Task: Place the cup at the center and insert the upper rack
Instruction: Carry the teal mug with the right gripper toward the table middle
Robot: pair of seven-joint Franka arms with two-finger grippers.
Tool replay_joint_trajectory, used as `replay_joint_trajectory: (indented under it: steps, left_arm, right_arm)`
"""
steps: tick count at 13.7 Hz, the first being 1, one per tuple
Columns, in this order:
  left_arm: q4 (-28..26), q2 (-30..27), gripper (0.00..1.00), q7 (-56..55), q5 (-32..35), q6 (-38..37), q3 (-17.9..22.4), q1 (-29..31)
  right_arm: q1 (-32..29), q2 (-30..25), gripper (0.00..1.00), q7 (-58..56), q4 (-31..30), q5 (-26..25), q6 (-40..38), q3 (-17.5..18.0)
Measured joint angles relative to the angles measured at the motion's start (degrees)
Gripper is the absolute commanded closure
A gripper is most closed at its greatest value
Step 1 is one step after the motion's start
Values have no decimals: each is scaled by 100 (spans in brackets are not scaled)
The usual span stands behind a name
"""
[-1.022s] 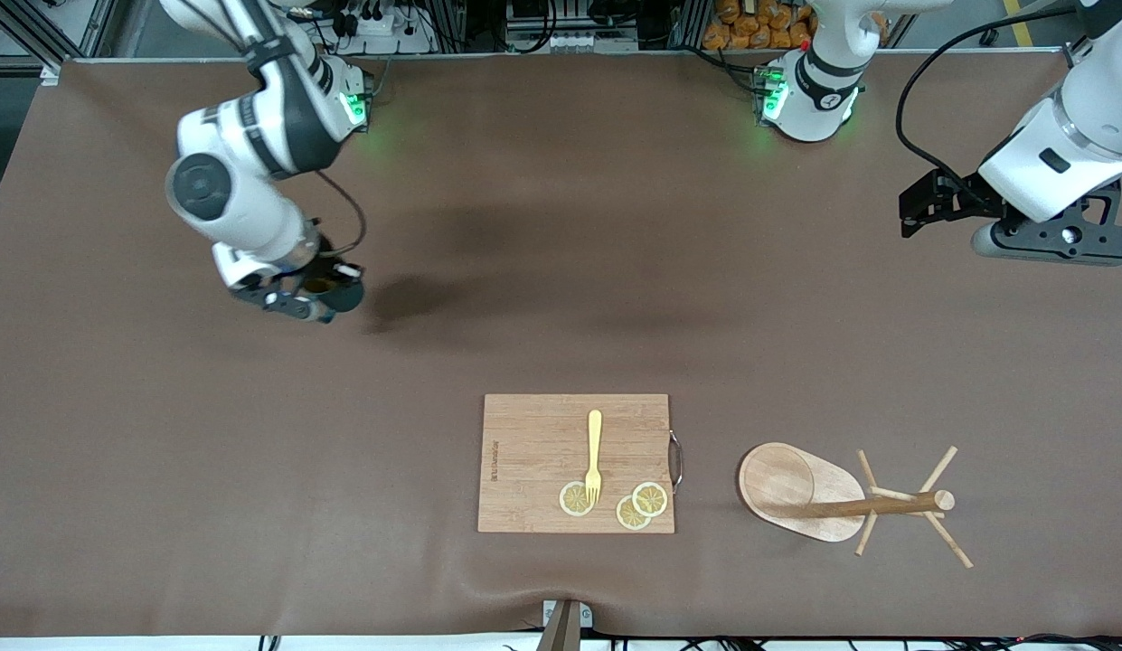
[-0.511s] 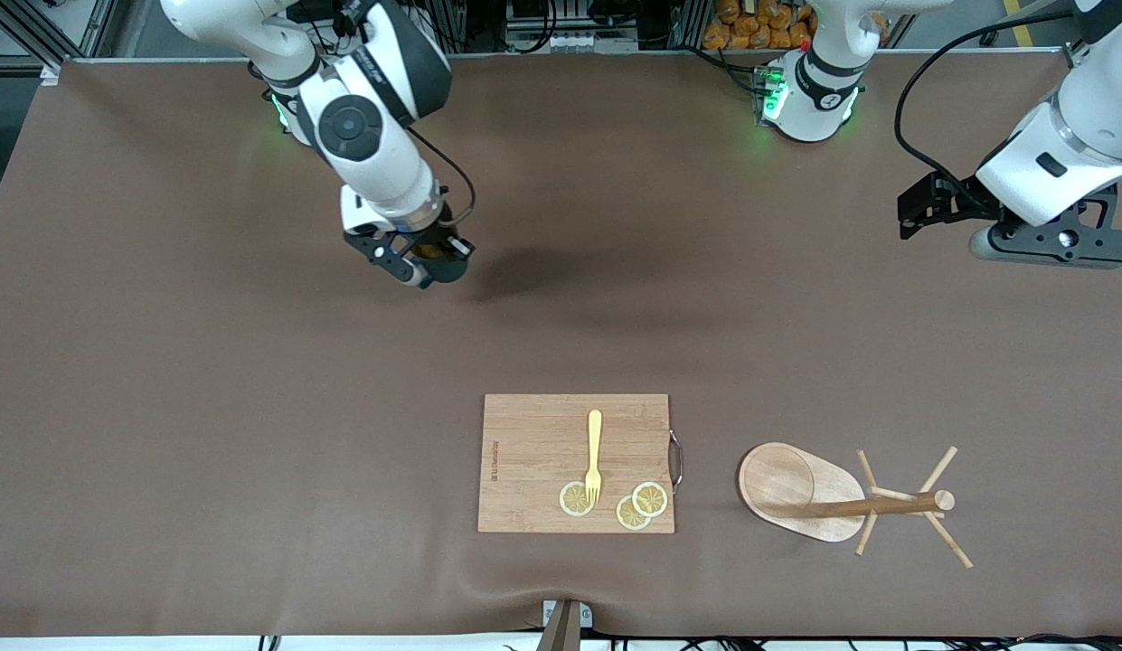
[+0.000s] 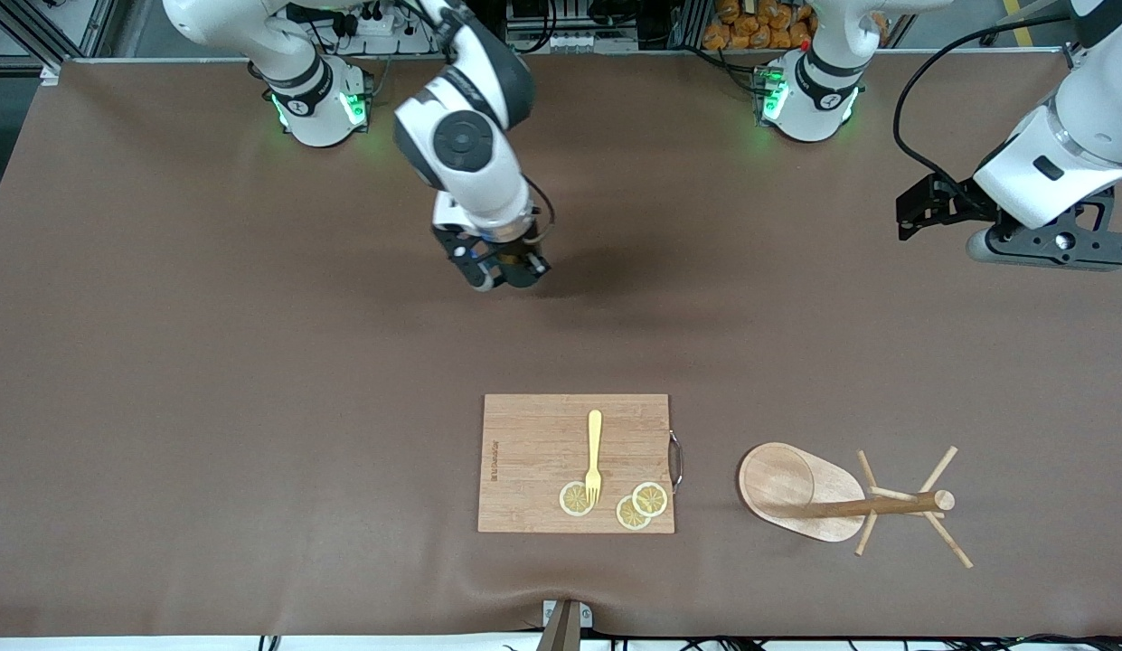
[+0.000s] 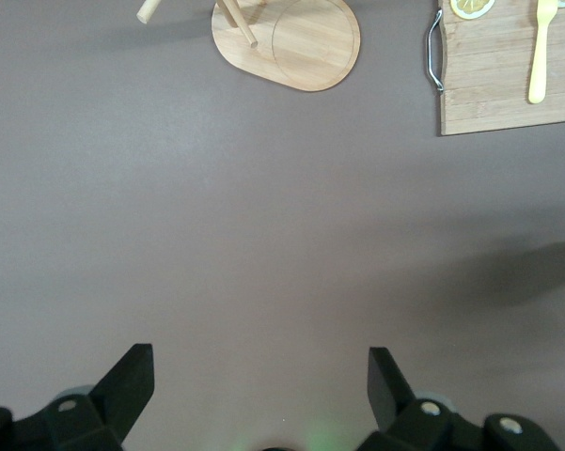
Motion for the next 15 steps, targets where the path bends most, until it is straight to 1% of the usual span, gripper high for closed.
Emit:
replay_joint_trajectory:
  steps: [4,7,10,15]
  left_arm:
    - [-7,42,0,0,0,0,-4,-21]
    - [-7,58,0,0,0,0,-5,-25]
    - [-7,64,0,0,0,0,-8,-34]
    - [-7,66,0,0,0,0,-11,-45]
  right_arm:
    - [205,685,100,1363,554,0,357,-5]
    - [284,1078,100,2145,1018,0,412,-5]
    - [415,1404,100,2436,1312,-1,435,-12]
    - [446,1560,100,2485,1369,-1,447,-28]
